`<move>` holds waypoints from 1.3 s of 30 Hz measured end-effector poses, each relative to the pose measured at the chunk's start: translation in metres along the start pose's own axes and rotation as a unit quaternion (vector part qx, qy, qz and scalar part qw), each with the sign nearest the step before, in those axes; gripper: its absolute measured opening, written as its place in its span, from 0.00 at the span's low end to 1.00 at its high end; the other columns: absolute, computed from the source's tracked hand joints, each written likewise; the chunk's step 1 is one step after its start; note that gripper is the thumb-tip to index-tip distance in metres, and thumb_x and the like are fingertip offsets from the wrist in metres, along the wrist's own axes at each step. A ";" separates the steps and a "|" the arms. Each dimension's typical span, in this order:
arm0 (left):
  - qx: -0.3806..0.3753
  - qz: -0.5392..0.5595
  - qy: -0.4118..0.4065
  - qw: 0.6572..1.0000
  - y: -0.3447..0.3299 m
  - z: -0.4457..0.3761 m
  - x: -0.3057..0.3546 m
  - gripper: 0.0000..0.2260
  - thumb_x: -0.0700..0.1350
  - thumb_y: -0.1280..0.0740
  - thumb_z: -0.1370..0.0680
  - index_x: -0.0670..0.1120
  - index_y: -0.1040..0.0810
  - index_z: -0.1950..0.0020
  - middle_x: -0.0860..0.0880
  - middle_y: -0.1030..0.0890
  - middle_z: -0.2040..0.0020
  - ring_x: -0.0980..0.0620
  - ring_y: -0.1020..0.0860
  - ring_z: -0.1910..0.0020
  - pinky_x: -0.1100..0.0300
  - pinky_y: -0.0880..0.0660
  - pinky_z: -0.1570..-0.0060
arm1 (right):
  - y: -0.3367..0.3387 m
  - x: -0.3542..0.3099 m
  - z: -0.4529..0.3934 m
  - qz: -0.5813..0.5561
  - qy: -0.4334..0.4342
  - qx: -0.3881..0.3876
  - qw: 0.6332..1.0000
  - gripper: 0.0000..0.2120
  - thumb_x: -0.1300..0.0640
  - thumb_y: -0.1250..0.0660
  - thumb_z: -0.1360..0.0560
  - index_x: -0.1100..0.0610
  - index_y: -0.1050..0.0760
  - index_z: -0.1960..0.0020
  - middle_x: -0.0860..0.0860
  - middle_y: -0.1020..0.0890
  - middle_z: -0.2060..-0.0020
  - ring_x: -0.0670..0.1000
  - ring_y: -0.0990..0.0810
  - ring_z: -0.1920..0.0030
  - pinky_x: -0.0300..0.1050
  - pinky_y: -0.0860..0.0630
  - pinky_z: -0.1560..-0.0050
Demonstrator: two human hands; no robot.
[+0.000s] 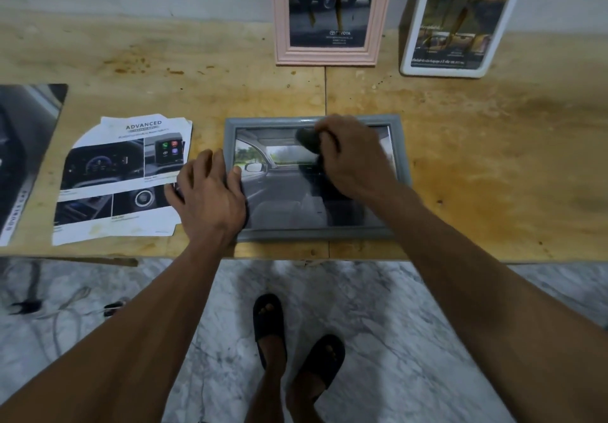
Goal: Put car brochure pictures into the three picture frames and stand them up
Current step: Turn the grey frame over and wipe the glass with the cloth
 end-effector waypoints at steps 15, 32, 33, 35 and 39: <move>-0.013 -0.005 0.023 1.000 -0.003 -0.004 -0.004 0.21 0.57 0.45 0.16 0.54 0.32 0.24 0.53 0.36 0.23 0.47 0.43 0.24 0.35 0.50 0.27 | -0.060 0.000 -0.030 0.219 0.136 -0.100 0.961 0.22 0.60 0.38 0.23 0.52 0.29 0.30 0.51 0.29 0.32 0.59 0.36 0.36 0.55 0.36 0.43; -0.010 0.006 0.024 1.000 -0.002 -0.002 -0.001 0.20 0.56 0.45 0.16 0.53 0.31 0.25 0.54 0.36 0.23 0.47 0.42 0.24 0.35 0.52 0.27 | -0.011 0.053 0.056 0.222 -0.112 0.040 0.968 0.17 0.56 0.42 0.19 0.58 0.27 0.32 0.55 0.24 0.39 0.61 0.32 0.45 0.53 0.35 0.52; -0.012 0.007 0.025 1.000 -0.002 -0.003 -0.001 0.20 0.56 0.45 0.16 0.53 0.32 0.25 0.54 0.36 0.23 0.47 0.43 0.24 0.36 0.52 0.27 | -0.015 0.045 0.056 0.203 -0.129 0.038 0.970 0.18 0.55 0.44 0.18 0.58 0.29 0.31 0.56 0.25 0.37 0.61 0.33 0.44 0.54 0.36 0.48; -0.015 0.014 0.027 0.999 -0.003 -0.003 -0.002 0.20 0.55 0.45 0.16 0.54 0.32 0.25 0.54 0.36 0.23 0.48 0.43 0.23 0.36 0.53 0.27 | -0.026 0.028 0.053 0.159 -0.159 0.027 0.974 0.19 0.55 0.45 0.18 0.58 0.32 0.29 0.57 0.28 0.34 0.61 0.35 0.41 0.53 0.38 0.41; -0.016 0.030 0.034 0.999 -0.002 -0.003 -0.002 0.19 0.53 0.47 0.16 0.55 0.32 0.25 0.55 0.37 0.23 0.49 0.44 0.23 0.35 0.54 0.27 | -0.053 -0.019 0.040 0.074 -0.169 0.026 0.982 0.16 0.55 0.44 0.20 0.58 0.33 0.33 0.57 0.28 0.35 0.60 0.36 0.40 0.55 0.37 0.41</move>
Point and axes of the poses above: each hand's wrist, its own z-axis away from the middle knuckle, its own y-axis out of the back of the hand, x = y × z, the point moved 3 cm from there along -z, towards the middle knuckle
